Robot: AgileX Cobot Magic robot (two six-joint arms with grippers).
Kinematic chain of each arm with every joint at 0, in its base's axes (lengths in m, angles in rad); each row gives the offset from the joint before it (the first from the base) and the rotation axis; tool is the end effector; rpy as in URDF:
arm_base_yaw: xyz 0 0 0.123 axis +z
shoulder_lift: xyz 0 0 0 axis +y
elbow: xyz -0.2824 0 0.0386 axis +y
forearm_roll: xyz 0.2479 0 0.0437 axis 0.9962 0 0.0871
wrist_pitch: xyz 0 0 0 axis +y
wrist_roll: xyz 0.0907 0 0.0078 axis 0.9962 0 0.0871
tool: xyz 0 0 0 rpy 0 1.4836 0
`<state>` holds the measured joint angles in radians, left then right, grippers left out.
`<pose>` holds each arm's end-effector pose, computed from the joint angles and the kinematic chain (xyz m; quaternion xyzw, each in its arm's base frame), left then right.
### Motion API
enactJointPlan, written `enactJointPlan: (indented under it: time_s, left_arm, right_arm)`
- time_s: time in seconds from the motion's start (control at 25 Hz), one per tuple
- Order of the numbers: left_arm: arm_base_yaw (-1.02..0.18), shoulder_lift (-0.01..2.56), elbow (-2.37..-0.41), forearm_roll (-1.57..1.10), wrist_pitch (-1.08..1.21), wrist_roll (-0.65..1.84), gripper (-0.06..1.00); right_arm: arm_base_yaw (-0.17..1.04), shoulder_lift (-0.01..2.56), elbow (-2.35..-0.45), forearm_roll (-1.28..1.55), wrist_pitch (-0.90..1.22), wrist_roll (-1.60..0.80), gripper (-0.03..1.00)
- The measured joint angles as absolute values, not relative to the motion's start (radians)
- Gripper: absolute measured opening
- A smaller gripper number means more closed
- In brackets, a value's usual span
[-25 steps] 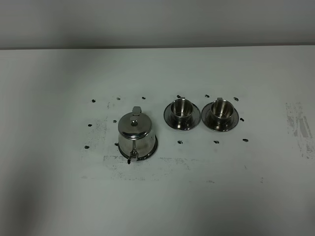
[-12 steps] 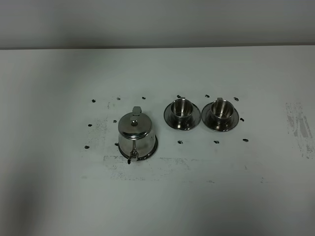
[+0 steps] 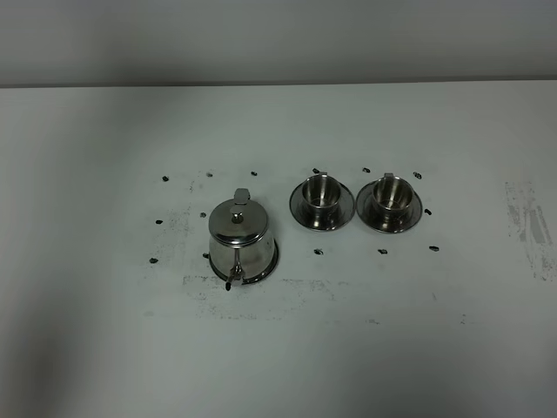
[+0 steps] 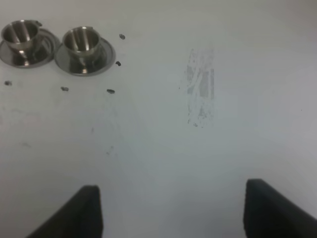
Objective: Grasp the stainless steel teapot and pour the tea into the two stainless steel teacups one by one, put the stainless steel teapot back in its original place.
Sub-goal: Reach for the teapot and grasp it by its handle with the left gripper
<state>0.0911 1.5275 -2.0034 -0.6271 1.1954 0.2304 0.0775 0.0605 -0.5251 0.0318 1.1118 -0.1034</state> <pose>0.2947 -0.0230 0.5190 0.0879 0.8444 -0.2343 0.4738 -0.0007 0.0026 0.2803 -0.0798 0.8712 0.0096 0.4843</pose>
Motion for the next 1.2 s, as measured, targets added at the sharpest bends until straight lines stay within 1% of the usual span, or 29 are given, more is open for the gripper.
enactJointPlan:
  time_s: [0.12,0.24,0.36,0.52,0.6,0.76,0.96,1.2]
  left_arm:
    - [0.078,1.531,-2.003,-0.61,1.195,0.232,0.67]
    - [0.025,1.547,-2.003,-0.52,1.195,0.225,0.67]
    - [-0.065,1.58,-2.003,-0.38,1.195,0.194,0.67]
    - [-0.201,1.636,-2.003,-0.238,1.195,0.182,0.65]
    - [-0.267,1.671,-2.003,-0.199,1.195,0.18,0.62]
    - [-0.359,1.745,-2.003,-0.172,1.195,0.165,0.59]
    - [-0.427,1.839,-2.003,-0.126,1.194,0.156,0.59]
    - [-0.483,1.934,-2.003,0.019,1.193,0.09,0.59]
  right_arm:
    - [0.077,0.06,-0.525,0.032,1.112,-0.102,0.58]
    - [0.077,0.06,-0.525,0.032,1.112,-0.102,0.58]
    - [0.077,0.06,-0.525,0.032,1.112,-0.102,0.58]
    - [0.077,0.06,-0.525,0.032,1.112,-0.102,0.58]
    - [0.077,0.06,-0.525,0.032,1.112,-0.103,0.58]
    - [0.077,0.06,-0.525,0.032,1.112,-0.103,0.58]
    - [0.077,0.06,-0.525,0.032,1.112,-0.103,0.58]
    - [0.077,0.06,-0.525,0.032,1.112,-0.102,0.58]
